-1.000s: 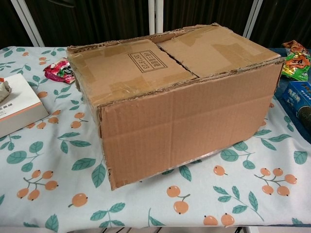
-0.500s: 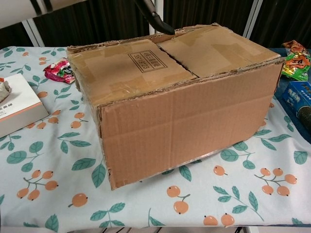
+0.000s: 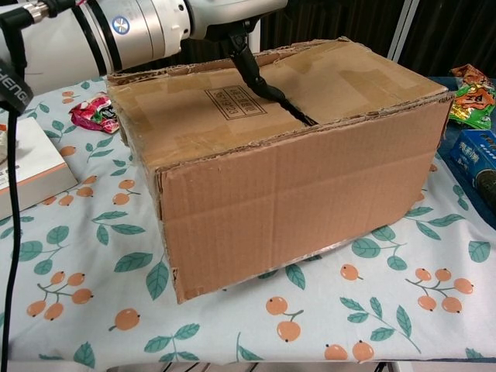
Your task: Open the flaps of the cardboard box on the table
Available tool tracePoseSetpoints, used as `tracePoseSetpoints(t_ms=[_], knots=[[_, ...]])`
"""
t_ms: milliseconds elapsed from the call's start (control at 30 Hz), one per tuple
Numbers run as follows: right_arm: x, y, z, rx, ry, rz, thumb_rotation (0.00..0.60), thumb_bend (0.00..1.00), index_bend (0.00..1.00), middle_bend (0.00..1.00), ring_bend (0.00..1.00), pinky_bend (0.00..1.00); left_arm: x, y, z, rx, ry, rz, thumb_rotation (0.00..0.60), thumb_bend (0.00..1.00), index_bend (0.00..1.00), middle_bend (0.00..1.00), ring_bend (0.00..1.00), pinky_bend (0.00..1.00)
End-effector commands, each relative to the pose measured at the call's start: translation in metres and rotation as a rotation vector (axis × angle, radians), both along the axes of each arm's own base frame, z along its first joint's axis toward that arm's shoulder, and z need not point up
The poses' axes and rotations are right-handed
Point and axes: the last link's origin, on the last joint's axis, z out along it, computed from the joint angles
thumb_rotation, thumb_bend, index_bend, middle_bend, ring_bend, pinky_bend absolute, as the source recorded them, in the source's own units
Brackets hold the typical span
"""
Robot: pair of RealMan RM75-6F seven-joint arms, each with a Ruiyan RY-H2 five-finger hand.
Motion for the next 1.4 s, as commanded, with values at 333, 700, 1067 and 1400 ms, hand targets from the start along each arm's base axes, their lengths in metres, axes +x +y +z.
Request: tracePoseSetpoints(t_ms=[333,700,1067,1400], knots=[[-0.002,-0.005,-0.005,0.018,-0.007,-0.009,0.6,0.18,0.0,0.0,0.0,0.0,0.002,-0.001,-0.012,0.055,0.065,-0.079,0.6,0.03,0.05,0.11,0.09,0.2],[-0.007,-0.006,-0.004,0.025,-0.016,-0.015,0.6,0.18,0.0,0.0,0.0,0.0,0.011,-0.001,-0.021,0.092,0.128,-0.155,0.6,0.03,0.04,0.11,0.09,0.2],[-0.013,-0.005,-0.003,0.025,-0.026,-0.022,0.6,0.18,0.0,0.0,0.0,0.0,0.017,-0.003,-0.035,0.085,0.046,-0.123,0.6,0.01,0.04,0.11,0.09,0.2],[-0.015,-0.004,-0.002,0.023,-0.033,-0.027,0.6,0.18,0.0,0.0,0.0,0.0,0.029,-0.006,-0.043,0.088,-0.108,-0.05,0.6,0.01,0.03,0.11,0.09,0.2]])
